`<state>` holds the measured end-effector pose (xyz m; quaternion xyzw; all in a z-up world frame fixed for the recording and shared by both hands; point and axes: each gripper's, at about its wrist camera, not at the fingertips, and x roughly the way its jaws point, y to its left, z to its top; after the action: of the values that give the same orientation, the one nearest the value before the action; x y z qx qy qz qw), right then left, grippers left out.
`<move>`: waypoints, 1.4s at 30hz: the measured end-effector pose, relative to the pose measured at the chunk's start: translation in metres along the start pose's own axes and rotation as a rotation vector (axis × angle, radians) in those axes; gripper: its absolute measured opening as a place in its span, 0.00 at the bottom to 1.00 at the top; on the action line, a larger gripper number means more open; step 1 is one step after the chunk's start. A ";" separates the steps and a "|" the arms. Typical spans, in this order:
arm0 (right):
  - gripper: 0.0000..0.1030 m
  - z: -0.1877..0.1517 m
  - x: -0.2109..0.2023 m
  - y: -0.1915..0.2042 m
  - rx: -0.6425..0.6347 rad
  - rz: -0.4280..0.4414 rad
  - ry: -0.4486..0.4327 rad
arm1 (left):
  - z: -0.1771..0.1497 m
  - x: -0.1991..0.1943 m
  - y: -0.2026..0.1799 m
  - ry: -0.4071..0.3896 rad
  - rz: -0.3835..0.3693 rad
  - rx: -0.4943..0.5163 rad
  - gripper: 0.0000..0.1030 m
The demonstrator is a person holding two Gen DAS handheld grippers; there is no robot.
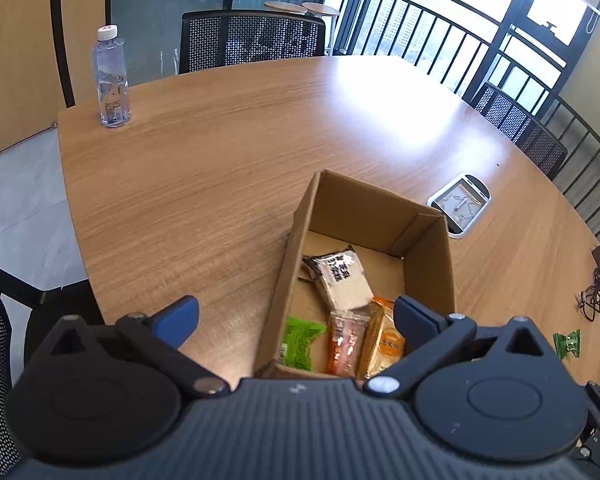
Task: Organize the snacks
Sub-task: 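Open the left tool over the box while the right tool releases the orange candy, then move both tools back toward the snack pile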
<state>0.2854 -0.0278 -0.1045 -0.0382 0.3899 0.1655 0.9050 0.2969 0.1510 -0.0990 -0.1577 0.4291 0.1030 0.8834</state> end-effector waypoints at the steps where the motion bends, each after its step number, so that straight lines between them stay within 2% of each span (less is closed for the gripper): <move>1: 0.84 -0.002 -0.004 -0.003 0.004 -0.002 -0.005 | -0.002 -0.002 -0.002 -0.003 -0.001 0.004 1.00; 7: 0.95 -0.011 -0.019 -0.021 0.023 -0.001 -0.022 | -0.019 -0.018 -0.020 -0.019 0.002 0.043 1.00; 13: 1.00 -0.020 -0.035 -0.039 0.044 -0.001 -0.032 | -0.032 -0.030 -0.037 -0.011 0.000 0.081 1.00; 27: 1.00 -0.046 -0.066 -0.087 0.095 -0.022 -0.024 | -0.069 -0.052 -0.075 0.010 0.000 0.170 1.00; 42: 1.00 -0.074 -0.085 -0.133 0.179 -0.090 -0.013 | -0.092 -0.051 -0.120 0.033 -0.094 0.265 0.99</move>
<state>0.2232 -0.1912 -0.1025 0.0262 0.3953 0.0895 0.9138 0.2371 0.0030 -0.0897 -0.0613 0.4454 0.0011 0.8932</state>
